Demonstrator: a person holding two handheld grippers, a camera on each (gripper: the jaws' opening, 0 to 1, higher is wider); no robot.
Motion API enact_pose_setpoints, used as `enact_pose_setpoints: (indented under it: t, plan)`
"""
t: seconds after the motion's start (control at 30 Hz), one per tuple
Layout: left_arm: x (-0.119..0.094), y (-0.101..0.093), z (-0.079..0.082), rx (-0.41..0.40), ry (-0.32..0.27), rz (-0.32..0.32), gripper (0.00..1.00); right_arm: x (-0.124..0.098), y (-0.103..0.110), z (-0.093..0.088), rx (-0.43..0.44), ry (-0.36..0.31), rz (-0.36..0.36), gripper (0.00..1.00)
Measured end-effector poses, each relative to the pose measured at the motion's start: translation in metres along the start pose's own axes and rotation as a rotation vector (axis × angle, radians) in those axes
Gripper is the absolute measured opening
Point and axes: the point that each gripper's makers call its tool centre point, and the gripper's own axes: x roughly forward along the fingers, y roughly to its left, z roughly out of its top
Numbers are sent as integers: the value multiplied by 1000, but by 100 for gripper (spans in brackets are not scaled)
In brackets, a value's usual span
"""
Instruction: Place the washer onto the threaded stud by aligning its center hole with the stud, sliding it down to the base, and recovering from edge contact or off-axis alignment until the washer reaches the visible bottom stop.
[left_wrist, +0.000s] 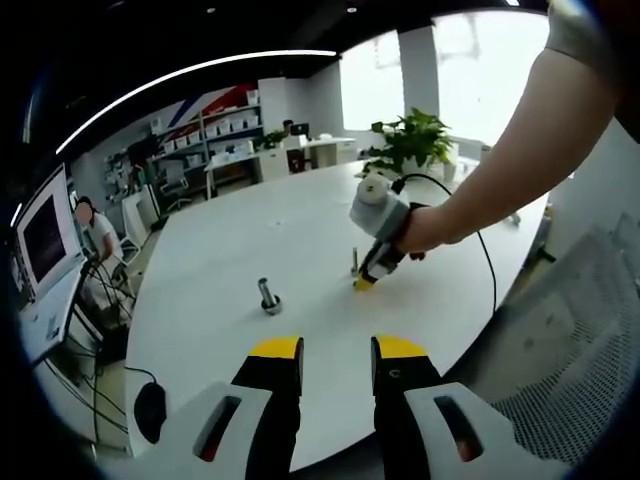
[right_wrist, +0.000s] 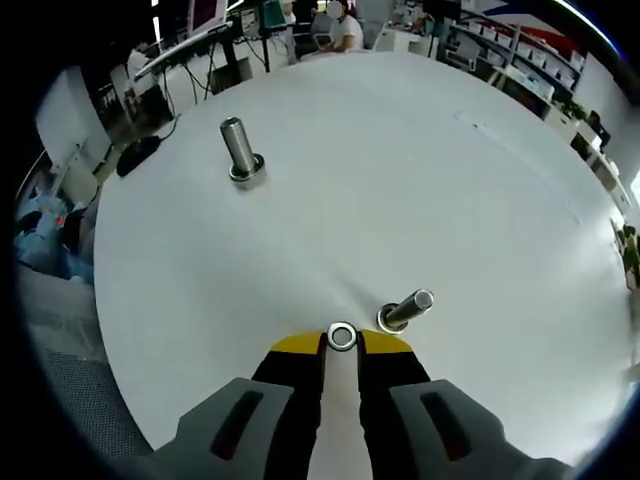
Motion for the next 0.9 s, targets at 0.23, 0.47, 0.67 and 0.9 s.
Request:
enact_pose_setpoints:
  t: [0.23, 0.47, 0.67, 0.9]
  plan:
    - [0, 1, -1, -3, 5, 3, 25, -1, -1, -1, -17, 3, -4, 14]
    - [0, 1, -1, 3, 8, 4, 25, -8, -4, -3, -18, -6, -10, 14]
    - [0, 1, -1, 1, 6, 4, 25, -15, -9, -1, -15, -20, -19, 14]
    - [1, 0, -1, 0, 6, 1, 25, -25, -11, -2, -22, -41, -29, 14]
